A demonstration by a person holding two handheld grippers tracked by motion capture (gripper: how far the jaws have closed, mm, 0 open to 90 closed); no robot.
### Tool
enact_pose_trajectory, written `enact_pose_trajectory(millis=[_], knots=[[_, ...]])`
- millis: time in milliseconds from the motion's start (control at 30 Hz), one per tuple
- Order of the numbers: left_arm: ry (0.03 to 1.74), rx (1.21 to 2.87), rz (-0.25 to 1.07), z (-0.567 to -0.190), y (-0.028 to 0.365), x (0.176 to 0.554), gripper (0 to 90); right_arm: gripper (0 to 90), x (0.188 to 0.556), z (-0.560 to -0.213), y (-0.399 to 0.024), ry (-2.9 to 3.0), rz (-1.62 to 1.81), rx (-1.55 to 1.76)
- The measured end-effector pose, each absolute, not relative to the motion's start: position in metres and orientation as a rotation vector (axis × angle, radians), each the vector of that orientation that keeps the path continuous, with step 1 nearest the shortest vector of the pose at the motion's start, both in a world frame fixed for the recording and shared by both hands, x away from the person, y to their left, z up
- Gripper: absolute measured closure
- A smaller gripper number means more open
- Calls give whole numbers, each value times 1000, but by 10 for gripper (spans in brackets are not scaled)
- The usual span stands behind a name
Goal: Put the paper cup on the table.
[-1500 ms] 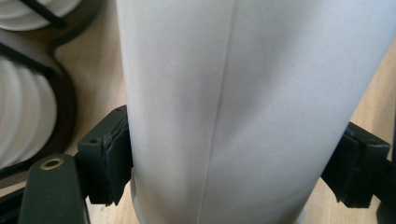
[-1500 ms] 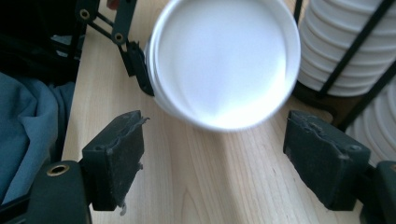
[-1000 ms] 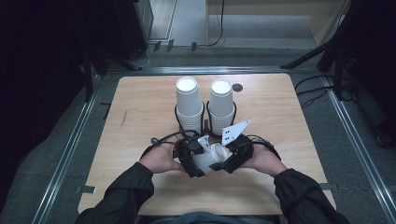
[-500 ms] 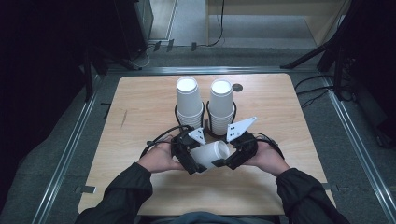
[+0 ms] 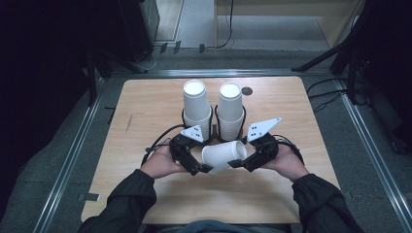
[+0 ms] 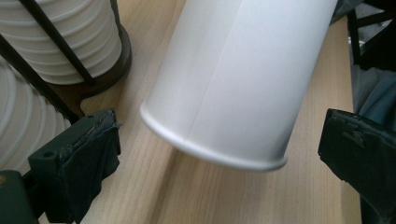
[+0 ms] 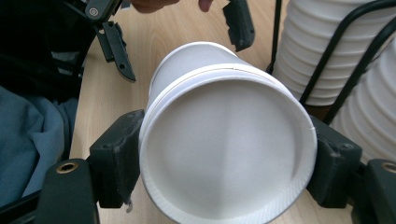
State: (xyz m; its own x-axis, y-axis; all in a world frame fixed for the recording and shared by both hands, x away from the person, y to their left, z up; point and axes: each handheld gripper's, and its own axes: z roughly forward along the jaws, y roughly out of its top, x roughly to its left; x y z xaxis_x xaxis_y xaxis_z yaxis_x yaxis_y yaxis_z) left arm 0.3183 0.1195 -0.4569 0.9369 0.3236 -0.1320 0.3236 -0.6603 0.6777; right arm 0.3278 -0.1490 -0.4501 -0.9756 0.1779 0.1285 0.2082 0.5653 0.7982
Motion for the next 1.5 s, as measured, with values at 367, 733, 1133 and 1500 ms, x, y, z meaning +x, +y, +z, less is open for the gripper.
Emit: enact_pose_trajectory(millis=[367,733,1133,1500], knots=[[432,2249,-19,-459,118,318,0,243,327,-441,-153,-2692,-1503,-348],[403,2203,-70,-464,111,315,0,244,322,-433,-149,-2614,-1579,-306],[346,2162,-5,-454,115,312,95,248,322,-430,-151,-2554,-1643,-303],[346,2170,9,-448,119,313,108,139,322,-428,-150,-2541,-1633,-329]])
